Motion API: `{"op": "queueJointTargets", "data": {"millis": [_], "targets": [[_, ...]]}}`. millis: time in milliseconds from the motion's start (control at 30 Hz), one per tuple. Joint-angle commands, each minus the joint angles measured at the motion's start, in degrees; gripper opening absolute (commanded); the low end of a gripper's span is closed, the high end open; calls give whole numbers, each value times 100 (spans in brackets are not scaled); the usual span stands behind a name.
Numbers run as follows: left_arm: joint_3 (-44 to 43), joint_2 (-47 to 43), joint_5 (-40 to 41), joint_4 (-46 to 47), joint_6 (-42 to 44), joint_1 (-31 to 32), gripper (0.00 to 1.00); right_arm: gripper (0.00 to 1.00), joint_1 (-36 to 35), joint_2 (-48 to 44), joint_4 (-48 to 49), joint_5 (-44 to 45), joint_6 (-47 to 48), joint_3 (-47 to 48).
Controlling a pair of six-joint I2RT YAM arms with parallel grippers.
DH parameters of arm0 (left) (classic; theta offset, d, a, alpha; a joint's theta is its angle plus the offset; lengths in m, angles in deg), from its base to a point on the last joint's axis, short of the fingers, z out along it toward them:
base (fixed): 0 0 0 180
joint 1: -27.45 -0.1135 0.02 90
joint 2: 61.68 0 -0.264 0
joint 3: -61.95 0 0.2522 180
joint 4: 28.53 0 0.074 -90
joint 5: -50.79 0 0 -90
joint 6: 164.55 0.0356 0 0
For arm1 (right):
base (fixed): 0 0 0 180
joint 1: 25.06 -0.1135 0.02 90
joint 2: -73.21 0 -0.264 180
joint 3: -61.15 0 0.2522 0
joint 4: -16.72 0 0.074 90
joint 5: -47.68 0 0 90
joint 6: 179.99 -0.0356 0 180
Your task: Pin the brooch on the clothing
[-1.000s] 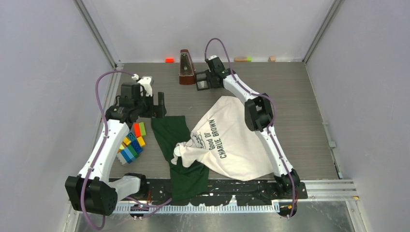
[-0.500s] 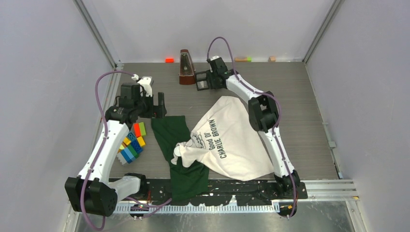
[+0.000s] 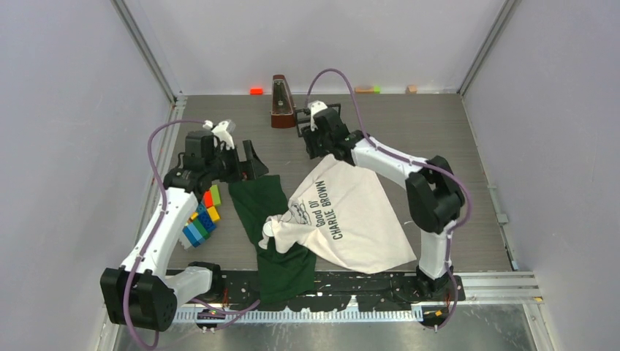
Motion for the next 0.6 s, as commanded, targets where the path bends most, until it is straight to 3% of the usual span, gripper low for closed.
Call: {"op": "queueJointTargets", "data": {"millis": [0, 267, 567], "targets": [[371, -151, -869, 812, -1184, -3, 92, 30, -529, -1340, 1151, -110, -420, -1319], [1244, -362, -1677, 1840, -2541, 34, 86, 30, -1511, -3249, 2189, -80, -872, -3194], [1717, -558, -2097, 2772, -3405, 305, 72, 30, -2042, -3736, 2306, -8, -950, -3619]]}}
